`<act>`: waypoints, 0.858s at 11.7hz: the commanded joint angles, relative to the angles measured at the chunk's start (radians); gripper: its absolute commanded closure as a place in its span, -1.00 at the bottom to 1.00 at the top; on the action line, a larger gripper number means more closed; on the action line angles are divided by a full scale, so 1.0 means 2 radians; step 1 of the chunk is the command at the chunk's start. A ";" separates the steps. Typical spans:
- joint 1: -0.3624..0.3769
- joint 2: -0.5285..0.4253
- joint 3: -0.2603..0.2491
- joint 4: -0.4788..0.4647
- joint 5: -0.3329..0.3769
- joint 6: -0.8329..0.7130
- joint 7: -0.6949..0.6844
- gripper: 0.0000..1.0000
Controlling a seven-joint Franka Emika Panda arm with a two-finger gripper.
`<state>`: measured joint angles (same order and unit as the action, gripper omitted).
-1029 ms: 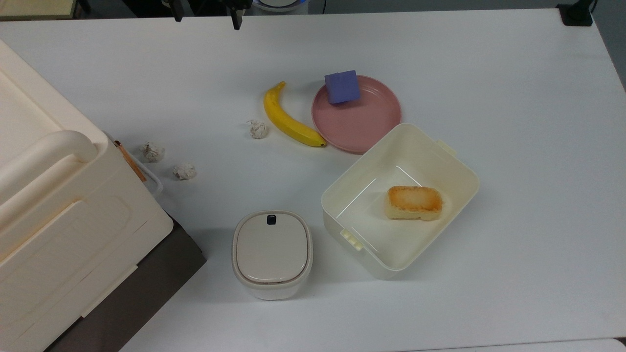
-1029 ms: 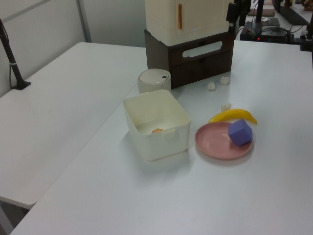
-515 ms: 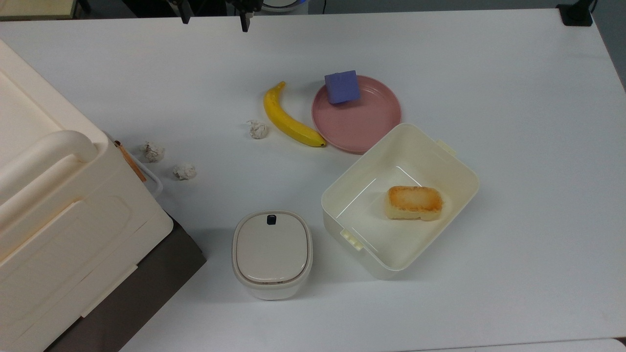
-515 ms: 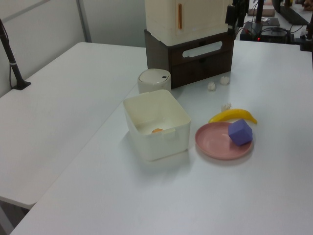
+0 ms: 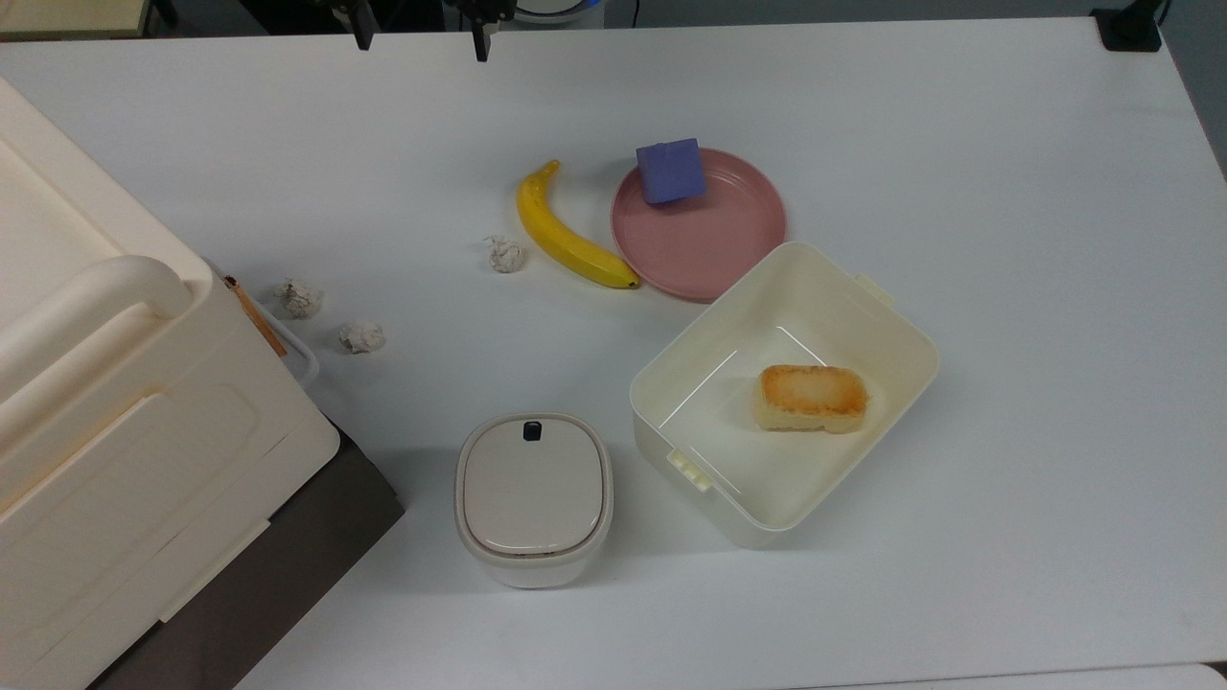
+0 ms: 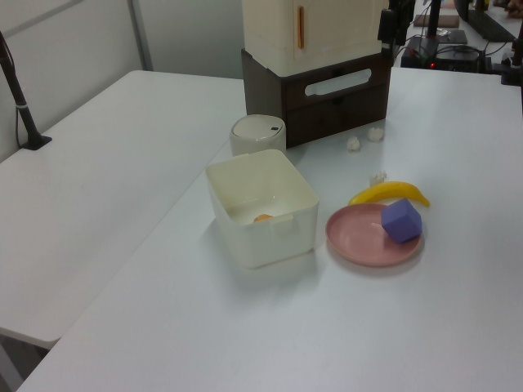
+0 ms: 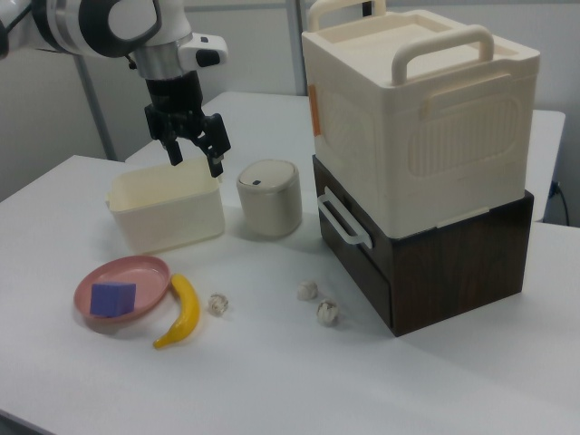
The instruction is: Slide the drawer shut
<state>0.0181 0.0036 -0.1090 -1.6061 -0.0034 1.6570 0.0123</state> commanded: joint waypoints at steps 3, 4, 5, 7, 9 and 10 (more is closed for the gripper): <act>0.001 -0.006 -0.009 0.028 0.010 -0.025 -0.026 -1.00; 0.001 -0.005 -0.009 0.028 0.010 -0.027 -0.026 -1.00; 0.001 -0.006 -0.009 0.028 0.011 -0.028 -0.026 -1.00; 0.002 -0.009 -0.008 0.028 0.010 -0.029 -0.025 -1.00; 0.002 -0.011 -0.005 0.028 0.012 -0.036 -0.028 -1.00; 0.002 -0.011 -0.005 0.028 0.012 -0.037 -0.025 -1.00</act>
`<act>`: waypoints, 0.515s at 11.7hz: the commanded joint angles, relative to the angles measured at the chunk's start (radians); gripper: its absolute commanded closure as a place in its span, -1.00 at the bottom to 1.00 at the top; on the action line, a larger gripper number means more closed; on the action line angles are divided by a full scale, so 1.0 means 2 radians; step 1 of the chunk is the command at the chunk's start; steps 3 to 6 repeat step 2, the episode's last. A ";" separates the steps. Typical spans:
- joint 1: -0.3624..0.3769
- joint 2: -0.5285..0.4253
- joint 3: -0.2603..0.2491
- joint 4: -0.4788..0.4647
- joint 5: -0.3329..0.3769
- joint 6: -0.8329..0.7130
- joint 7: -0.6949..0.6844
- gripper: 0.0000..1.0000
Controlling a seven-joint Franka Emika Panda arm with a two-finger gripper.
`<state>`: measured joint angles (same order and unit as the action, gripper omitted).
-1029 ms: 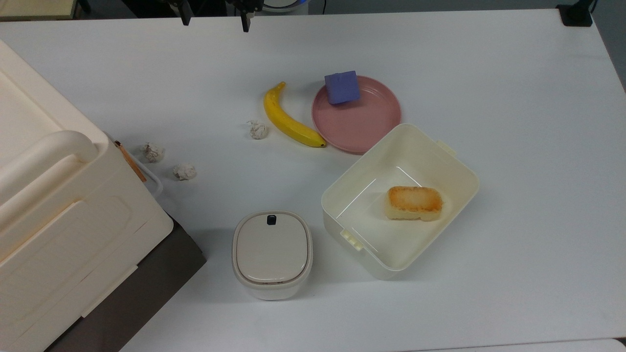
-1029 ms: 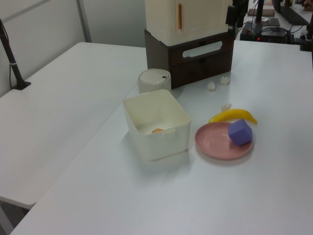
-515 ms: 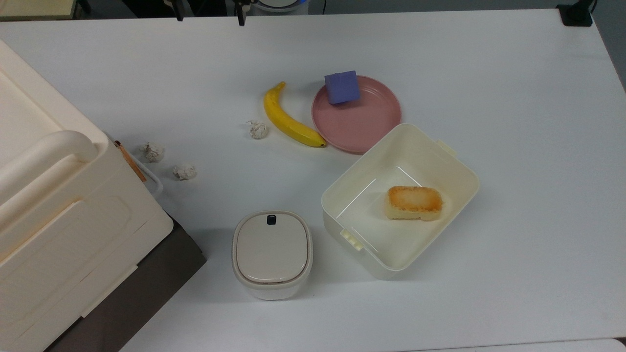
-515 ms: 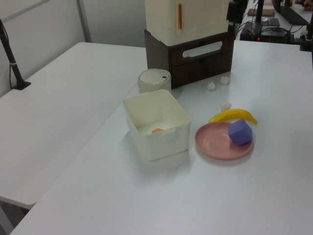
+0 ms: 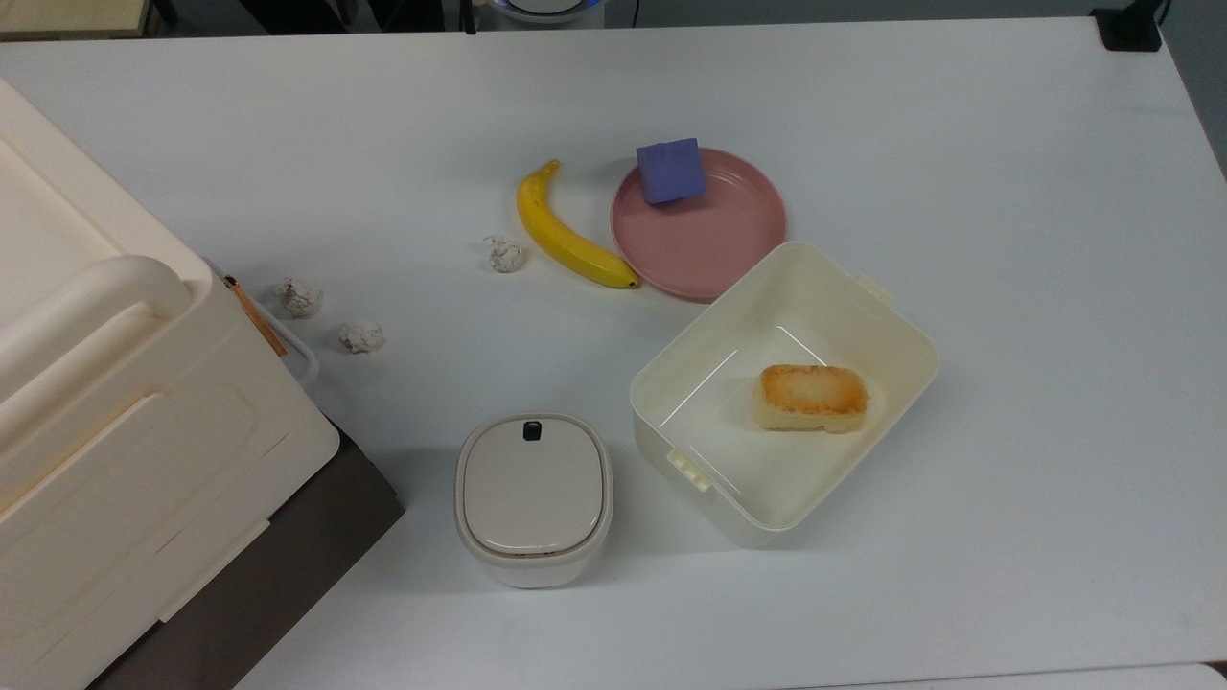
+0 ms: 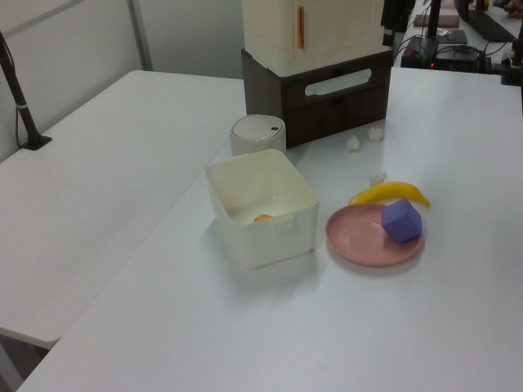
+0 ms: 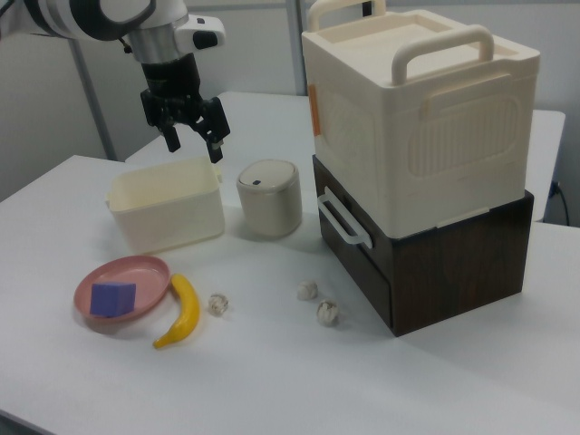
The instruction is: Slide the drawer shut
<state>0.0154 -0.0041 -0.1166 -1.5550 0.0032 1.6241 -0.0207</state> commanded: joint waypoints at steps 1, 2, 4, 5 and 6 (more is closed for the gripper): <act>0.003 -0.007 0.001 0.002 0.009 -0.022 -0.009 -1.00; 0.004 -0.007 0.002 0.001 0.009 -0.021 -0.013 -1.00; 0.004 -0.007 0.002 0.001 0.009 -0.021 -0.013 -1.00; 0.004 -0.007 0.002 0.001 0.009 -0.021 -0.013 -1.00; 0.004 -0.007 0.002 0.001 0.009 -0.021 -0.013 -1.00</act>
